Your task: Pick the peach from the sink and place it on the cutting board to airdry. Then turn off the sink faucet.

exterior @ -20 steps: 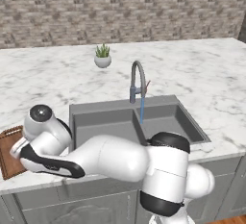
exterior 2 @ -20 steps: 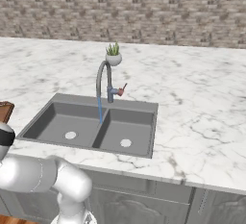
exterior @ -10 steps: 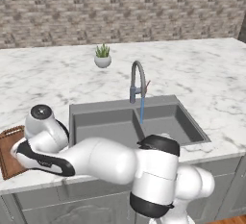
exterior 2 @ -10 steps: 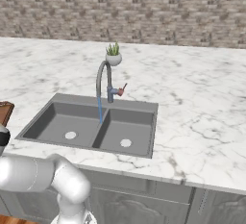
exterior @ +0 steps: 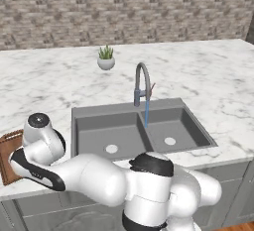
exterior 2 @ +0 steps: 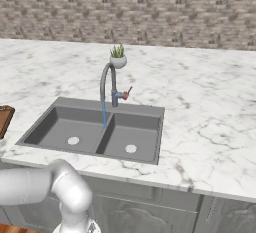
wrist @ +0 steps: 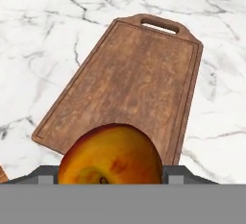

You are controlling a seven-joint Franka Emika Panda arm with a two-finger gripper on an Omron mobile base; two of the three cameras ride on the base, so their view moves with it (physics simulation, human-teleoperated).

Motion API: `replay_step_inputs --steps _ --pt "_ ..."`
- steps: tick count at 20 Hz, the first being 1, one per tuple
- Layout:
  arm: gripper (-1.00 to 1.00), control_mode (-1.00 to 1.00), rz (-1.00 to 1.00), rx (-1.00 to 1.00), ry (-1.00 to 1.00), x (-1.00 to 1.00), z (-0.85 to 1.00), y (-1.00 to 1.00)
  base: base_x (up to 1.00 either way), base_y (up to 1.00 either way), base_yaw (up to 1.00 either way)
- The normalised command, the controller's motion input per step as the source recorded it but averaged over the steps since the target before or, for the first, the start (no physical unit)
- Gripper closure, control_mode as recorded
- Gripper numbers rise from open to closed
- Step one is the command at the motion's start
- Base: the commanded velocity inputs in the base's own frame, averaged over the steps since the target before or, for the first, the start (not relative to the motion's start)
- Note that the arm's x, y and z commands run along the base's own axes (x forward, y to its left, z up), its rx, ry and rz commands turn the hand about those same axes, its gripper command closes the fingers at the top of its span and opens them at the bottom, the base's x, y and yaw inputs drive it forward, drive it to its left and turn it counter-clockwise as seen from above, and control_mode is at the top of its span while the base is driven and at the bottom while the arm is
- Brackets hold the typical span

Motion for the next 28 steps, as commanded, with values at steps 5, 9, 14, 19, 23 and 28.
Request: replay_step_inputs --steps 5,9,14,19,23,28 --pt "1.0 -1.0 -0.04 0.0 0.01 0.1 -0.12 0.04 0.0 0.0 0.0" --pt "1.0 -1.0 -0.03 0.0 0.02 0.15 -0.12 0.0 0.0 0.0 0.0" --pt "1.0 -1.0 -0.03 0.0 0.05 0.17 -0.2 0.01 0.0 0.0 0.0" --pt "1.0 -1.0 -0.03 0.0 0.05 0.19 -0.19 0.03 0.0 0.0 0.0" --pt "1.0 -1.0 -0.03 0.0 0.04 0.22 -0.15 0.07 0.0 0.0 0.0" --pt "1.0 -1.0 -0.03 0.0 0.06 0.22 -0.19 0.08 0.0 0.0 0.0"
